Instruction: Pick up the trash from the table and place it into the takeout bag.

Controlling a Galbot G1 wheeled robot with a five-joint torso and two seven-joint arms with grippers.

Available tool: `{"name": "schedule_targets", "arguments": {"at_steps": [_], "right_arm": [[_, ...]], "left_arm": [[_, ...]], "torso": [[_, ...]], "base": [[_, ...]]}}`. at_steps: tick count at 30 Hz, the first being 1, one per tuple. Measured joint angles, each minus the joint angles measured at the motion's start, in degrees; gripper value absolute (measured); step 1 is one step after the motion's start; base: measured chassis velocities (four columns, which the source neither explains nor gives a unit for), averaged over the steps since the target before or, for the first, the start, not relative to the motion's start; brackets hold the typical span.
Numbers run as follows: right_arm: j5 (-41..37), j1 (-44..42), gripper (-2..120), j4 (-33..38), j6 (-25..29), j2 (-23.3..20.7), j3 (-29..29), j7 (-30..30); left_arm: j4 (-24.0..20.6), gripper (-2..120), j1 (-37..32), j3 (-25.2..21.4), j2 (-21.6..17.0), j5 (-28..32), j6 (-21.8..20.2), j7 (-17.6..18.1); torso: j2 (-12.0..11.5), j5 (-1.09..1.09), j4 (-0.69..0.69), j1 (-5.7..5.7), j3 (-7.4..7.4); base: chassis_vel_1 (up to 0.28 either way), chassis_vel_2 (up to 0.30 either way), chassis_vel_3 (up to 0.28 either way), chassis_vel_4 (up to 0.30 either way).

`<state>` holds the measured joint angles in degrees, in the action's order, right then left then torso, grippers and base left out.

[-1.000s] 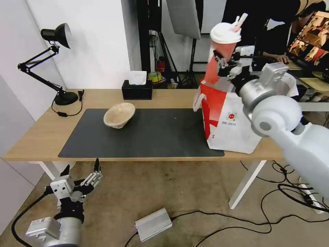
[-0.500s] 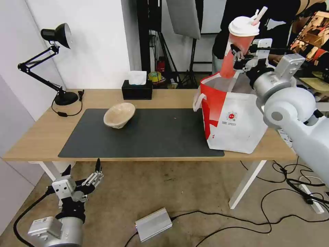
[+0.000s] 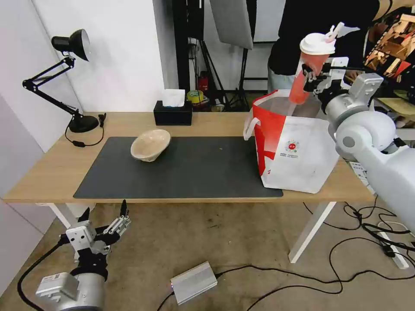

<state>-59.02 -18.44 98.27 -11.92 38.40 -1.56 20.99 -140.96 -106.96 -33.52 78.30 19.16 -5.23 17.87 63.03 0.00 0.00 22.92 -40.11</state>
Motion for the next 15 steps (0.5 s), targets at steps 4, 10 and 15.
{"name": "schedule_targets", "arguments": {"at_steps": [4,10,15], "right_arm": [[0.58,-0.28,3,-1.77,0.08,0.61,-0.08,-0.11],[1.13,-0.91,3,-2.14,0.09,0.87,-0.14,-0.12],[1.2,-1.47,5,-1.44,-0.32,0.73,-0.15,-0.14]], "left_arm": [[0.0,100,0.02,-0.05,-0.08,0.04,0.0,0.0],[-0.01,100,-0.05,-0.13,-0.2,0.1,0.0,0.02],[-0.13,100,-0.1,-0.14,-0.21,0.12,0.06,0.02]], "torso": [[0.0,0.0,0.01,0.0,0.0],[0.0,0.0,0.01,0.0,0.0],[0.0,0.0,0.0,0.0,0.0]], "base": [[0.0,0.0,0.0,0.0],[0.0,0.0,0.0,0.0],[0.0,0.0,0.0,0.0]]}}
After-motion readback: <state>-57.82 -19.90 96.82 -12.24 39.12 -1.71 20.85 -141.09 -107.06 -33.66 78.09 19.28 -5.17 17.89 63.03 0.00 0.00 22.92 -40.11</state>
